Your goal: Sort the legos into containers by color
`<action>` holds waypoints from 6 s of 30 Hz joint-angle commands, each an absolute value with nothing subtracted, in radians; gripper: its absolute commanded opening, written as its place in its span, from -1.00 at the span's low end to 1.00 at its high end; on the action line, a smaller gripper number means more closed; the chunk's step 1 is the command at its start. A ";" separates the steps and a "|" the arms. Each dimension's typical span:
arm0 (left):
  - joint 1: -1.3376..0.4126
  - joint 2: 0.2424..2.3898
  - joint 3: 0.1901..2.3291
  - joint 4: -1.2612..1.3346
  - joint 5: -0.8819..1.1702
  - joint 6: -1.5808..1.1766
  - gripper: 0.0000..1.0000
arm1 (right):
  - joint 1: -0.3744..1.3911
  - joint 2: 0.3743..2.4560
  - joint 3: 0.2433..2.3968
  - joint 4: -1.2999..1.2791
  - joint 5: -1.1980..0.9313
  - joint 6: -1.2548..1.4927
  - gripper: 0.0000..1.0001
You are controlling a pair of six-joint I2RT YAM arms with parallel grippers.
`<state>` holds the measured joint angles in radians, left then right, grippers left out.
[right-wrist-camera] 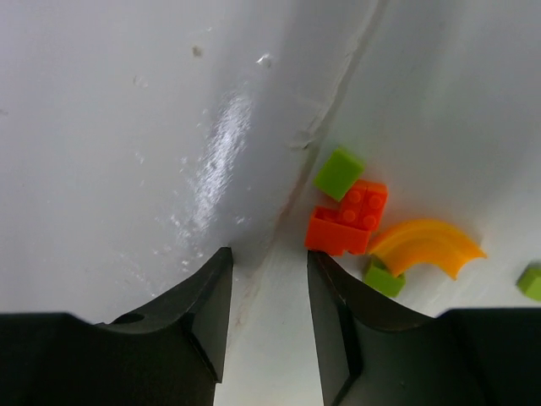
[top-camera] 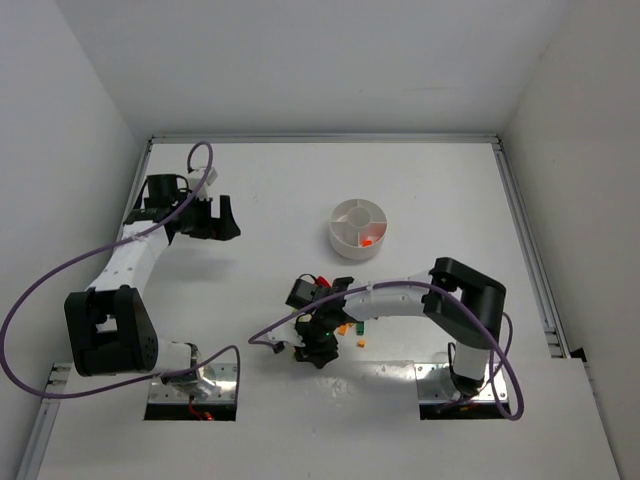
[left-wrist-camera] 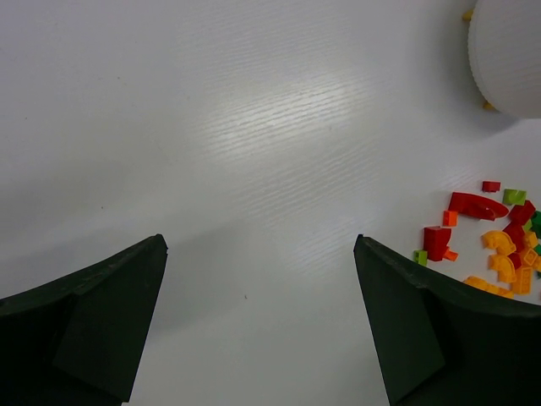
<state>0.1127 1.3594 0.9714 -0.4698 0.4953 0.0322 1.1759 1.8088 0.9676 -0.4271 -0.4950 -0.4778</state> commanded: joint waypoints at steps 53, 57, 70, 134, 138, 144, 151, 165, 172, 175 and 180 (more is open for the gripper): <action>0.137 1.388 0.977 -0.419 0.509 0.051 0.98 | 1.137 1.956 1.124 -0.356 -0.483 -0.472 -0.14; 0.137 1.397 0.977 -0.410 0.518 0.051 0.98 | 1.137 1.956 1.115 -0.365 -0.462 -0.482 -0.51; 0.137 1.407 0.977 -0.400 0.528 0.051 0.98 | 1.042 1.718 0.971 -0.463 -0.305 -0.537 -1.00; 0.112 1.344 0.976 -0.397 0.434 -0.049 0.98 | 1.098 1.798 1.213 -0.471 -0.448 -0.222 -0.62; 0.141 1.322 0.965 -0.406 0.391 -0.089 0.98 | 1.137 1.766 1.158 -0.387 -0.370 -0.025 -0.55; 0.150 1.290 0.965 -0.430 0.324 -0.089 0.98 | 1.146 1.776 1.169 -0.371 -0.172 0.244 -0.66; 0.150 1.253 0.936 -0.471 0.305 -0.069 0.98 | 1.146 1.715 1.117 -0.341 -0.124 0.454 -0.11; 0.150 1.304 0.997 -0.471 0.270 -0.057 0.98 | 1.166 1.824 1.252 -0.491 0.095 0.686 -0.13; 0.150 1.256 1.003 -0.489 0.258 -0.014 0.98 | 1.226 1.894 1.299 -0.529 0.093 0.773 -0.15; 0.150 1.247 0.960 -0.479 0.258 -0.014 0.98 | 1.239 1.913 1.276 -0.519 0.083 0.791 -0.15; 0.160 1.218 0.914 -0.456 0.267 -0.014 0.98 | 1.267 1.934 1.258 -0.509 0.063 0.810 -0.02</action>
